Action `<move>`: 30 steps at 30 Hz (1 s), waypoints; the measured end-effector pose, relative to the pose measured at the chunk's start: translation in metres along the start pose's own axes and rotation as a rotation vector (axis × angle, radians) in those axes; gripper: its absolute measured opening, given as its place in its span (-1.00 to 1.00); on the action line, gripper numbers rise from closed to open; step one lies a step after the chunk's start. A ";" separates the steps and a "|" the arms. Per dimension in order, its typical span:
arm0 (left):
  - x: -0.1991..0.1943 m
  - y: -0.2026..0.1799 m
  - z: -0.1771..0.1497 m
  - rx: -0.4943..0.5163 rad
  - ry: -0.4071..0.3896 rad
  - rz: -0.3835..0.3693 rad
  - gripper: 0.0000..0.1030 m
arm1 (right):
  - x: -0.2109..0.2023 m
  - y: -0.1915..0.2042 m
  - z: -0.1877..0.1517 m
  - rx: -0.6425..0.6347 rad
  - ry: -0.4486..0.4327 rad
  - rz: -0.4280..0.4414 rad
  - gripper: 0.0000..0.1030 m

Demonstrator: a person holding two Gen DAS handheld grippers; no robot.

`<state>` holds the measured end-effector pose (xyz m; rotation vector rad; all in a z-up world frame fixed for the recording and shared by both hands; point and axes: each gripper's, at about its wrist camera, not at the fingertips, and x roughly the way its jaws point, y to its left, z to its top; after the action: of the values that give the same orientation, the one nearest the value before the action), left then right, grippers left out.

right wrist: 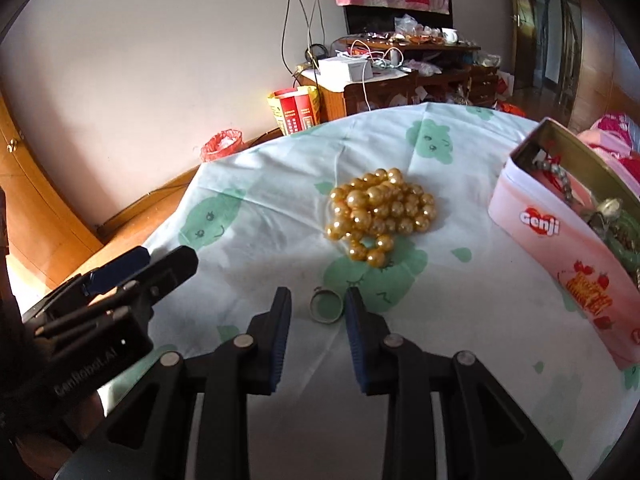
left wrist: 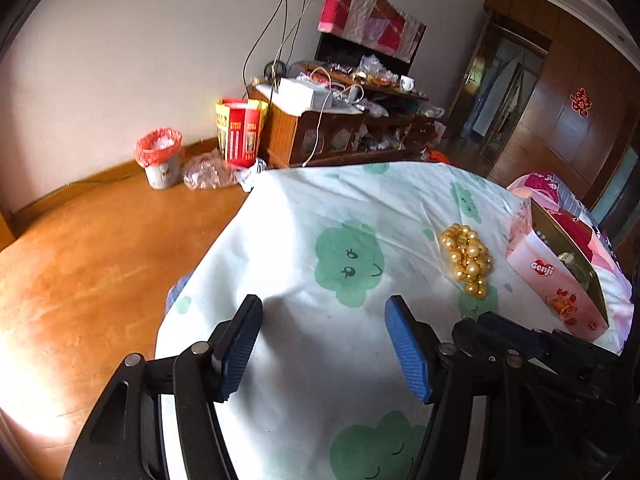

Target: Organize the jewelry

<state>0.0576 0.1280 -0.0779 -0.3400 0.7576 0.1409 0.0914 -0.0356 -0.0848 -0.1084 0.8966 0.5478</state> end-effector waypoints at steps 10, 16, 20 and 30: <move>0.002 -0.005 -0.002 0.036 0.021 0.017 0.25 | 0.001 0.014 -0.004 -0.130 0.006 -0.108 -0.59; 0.000 -0.013 0.001 0.090 0.011 0.027 0.25 | -0.023 -0.028 -0.011 0.088 -0.091 -0.042 -0.62; -0.006 -0.041 0.012 0.220 -0.012 -0.050 0.25 | -0.047 -0.057 -0.024 0.230 -0.186 -0.041 -0.62; 0.052 -0.107 0.048 0.335 0.159 -0.209 0.25 | -0.062 -0.067 -0.023 0.316 -0.267 -0.089 -0.62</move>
<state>0.1525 0.0445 -0.0551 -0.1098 0.8816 -0.2114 0.0769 -0.1258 -0.0606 0.2062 0.7036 0.3226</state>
